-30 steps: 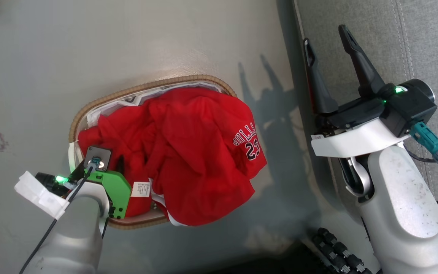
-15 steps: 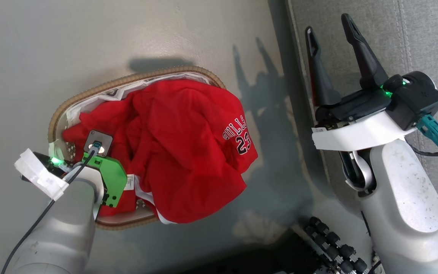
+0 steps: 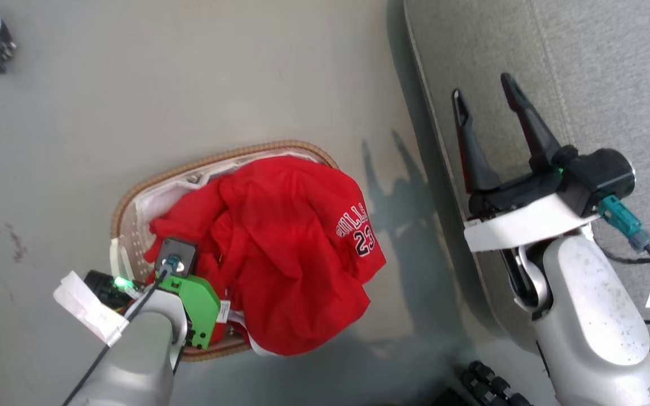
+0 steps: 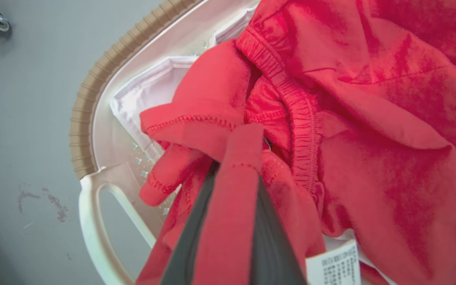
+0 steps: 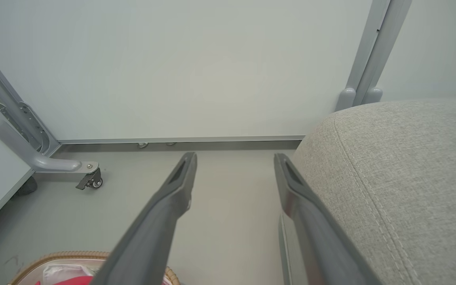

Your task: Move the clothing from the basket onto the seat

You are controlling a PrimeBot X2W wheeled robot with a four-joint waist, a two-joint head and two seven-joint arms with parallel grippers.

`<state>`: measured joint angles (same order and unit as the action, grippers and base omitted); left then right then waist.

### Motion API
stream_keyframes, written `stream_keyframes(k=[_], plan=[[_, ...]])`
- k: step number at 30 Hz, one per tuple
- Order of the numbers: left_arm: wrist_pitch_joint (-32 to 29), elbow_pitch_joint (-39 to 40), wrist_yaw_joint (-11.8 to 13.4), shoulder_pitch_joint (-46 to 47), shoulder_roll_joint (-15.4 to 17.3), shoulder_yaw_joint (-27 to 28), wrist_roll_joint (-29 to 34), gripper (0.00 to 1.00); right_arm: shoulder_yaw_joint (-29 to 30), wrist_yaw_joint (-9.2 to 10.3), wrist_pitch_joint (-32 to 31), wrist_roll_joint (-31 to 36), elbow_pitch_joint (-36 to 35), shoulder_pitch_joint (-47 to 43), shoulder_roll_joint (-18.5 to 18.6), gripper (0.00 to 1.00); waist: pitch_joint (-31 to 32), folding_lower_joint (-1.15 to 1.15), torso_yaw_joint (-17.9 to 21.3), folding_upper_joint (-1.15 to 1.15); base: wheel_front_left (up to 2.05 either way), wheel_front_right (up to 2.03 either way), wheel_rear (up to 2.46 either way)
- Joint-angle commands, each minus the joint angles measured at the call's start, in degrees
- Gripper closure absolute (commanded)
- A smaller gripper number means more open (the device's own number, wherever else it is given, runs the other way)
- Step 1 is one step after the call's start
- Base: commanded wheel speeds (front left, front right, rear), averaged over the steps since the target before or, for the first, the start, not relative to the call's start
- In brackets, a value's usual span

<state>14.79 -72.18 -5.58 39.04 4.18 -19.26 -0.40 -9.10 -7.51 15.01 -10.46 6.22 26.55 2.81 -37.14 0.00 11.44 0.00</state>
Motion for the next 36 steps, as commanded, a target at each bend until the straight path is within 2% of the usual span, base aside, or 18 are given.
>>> stream_keyframes(k=[1,10,21,27,36], plan=[[0.48,1.13,-0.30,-1.77,-0.29,0.09,-0.86,1.00,0.25,0.05,0.25,0.50,0.51,-1.55,0.25,0.00,6.93,0.00,-2.21,0.00,0.00,0.00,0.00],[0.43,14.05,-0.54,-11.61,-1.08,1.05,-5.15,1.00,1.11,0.05,0.25,1.47,2.90,-7.44,0.25,0.00,17.03,0.00,-5.00,0.00,0.00,0.00,0.00],[0.44,30.39,-0.09,-19.62,-1.23,0.79,-9.92,1.00,1.76,0.04,0.25,2.16,4.33,-13.49,0.24,0.00,26.15,0.00,-7.61,0.00,0.00,0.00,0.00],[0.38,39.46,0.60,-22.09,-1.23,0.62,-12.77,1.00,1.43,0.04,0.25,2.08,4.95,-15.77,0.24,0.00,29.67,0.00,-8.37,0.00,0.00,0.00,0.00],[0.38,48.49,1.24,-21.63,-1.22,0.09,-16.19,1.00,0.26,0.05,0.25,1.90,5.19,-18.65,0.24,0.00,32.72,0.00,-9.14,0.00,0.00,0.00,0.00]])
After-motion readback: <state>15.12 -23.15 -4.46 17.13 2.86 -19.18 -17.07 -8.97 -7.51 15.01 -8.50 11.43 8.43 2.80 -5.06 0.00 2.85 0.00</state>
